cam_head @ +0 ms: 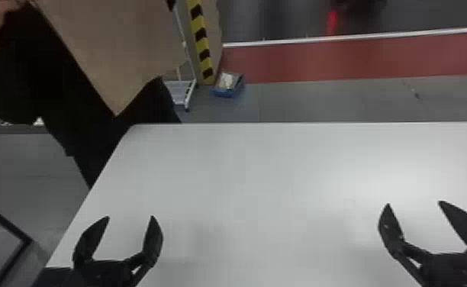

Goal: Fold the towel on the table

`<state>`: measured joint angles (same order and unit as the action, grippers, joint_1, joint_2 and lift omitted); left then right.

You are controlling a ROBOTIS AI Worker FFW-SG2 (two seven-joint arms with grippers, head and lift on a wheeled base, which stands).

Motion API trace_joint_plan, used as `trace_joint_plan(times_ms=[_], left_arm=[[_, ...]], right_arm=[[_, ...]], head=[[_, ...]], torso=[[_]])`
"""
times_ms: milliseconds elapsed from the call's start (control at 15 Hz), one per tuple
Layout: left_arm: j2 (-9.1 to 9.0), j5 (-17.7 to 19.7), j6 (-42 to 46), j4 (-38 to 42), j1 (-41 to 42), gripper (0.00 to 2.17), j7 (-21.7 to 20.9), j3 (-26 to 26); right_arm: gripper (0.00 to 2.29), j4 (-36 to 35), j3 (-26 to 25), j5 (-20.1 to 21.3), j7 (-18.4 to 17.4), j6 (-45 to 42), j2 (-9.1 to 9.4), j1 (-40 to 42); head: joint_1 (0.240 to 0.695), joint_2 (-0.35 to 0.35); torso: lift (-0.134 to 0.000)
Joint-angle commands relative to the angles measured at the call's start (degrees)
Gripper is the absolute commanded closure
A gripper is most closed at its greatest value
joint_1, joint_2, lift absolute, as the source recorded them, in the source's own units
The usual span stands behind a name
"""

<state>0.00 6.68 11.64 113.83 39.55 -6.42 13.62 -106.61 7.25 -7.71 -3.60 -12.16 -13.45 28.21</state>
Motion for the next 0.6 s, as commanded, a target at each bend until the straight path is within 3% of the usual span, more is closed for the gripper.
trace_joint_plan(times_ms=[0, 533], left_arm=[[-0.15, 0.0, 0.0, -0.01, 0.0, 0.04, 0.0, 0.0], [-0.15, 0.0, 0.0, -0.01, 0.0, 0.04, 0.0, 0.0]], right_arm=[[0.11, 0.0, -0.04, -0.02, 0.0, -0.01, 0.0, 0.0], [0.11, 0.09, -0.31, -0.11, 0.0, -0.01, 0.0, 0.0]], head=[[0.695, 0.182], [0.695, 0.178]], torso=[[-0.115], [-0.115]])
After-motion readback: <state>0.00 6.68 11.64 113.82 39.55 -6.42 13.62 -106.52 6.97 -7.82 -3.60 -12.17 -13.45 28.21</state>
